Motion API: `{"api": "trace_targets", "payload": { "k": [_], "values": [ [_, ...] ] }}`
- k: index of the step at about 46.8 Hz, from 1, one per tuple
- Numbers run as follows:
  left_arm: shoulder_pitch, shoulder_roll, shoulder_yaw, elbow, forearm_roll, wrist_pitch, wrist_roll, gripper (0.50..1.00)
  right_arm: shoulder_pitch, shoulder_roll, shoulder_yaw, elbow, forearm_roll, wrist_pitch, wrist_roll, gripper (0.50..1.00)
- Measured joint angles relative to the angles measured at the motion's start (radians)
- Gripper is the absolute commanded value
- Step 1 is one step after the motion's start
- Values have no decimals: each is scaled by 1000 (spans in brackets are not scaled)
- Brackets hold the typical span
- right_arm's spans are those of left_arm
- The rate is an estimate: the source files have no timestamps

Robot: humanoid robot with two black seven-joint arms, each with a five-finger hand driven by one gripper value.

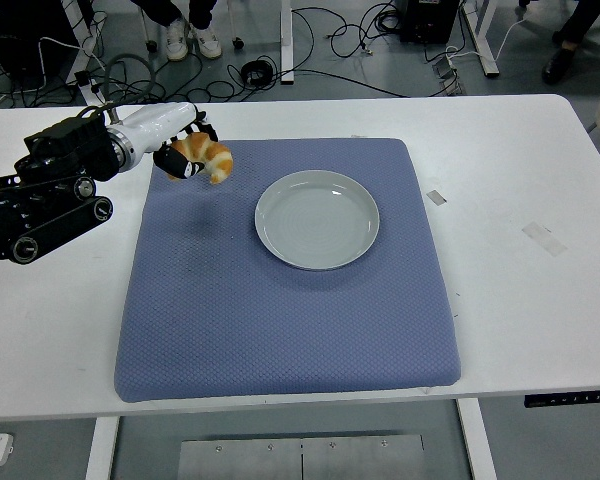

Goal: Place the bread on the table

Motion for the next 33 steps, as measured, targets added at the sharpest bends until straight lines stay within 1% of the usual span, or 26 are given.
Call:
{"api": "trace_targets", "payload": {
  "k": [10, 14, 20, 21, 27, 28, 31, 33],
  "values": [
    [36, 5, 1, 48, 0, 16, -17, 570, 0, 0, 0, 0, 0, 0, 0, 1000],
    [43, 4, 1, 58, -4, 16, -31, 581, 0, 0, 0, 0, 0, 0, 0, 1000],
    [43, -4, 1, 58, -36, 16, -35, 608, 0, 0, 0, 0, 0, 0, 0, 1000],
    [43, -6, 1, 58, -40, 16, -35, 622, 0, 0, 0, 0, 0, 0, 0, 1000],
    [43, -8, 1, 58, -52, 14, -35, 793, 0, 0, 0, 0, 0, 0, 0, 1000],
    [43, -8, 1, 58, -52, 14, -35, 814, 0, 0, 0, 0, 0, 0, 0, 1000],
    [40, -8, -2, 58, -52, 14, -35, 861, 0, 0, 0, 0, 0, 0, 0, 1000],
    [39, -8, -5, 58, -52, 12, -35, 883, 0, 0, 0, 0, 0, 0, 0, 1000]
  ]
}}
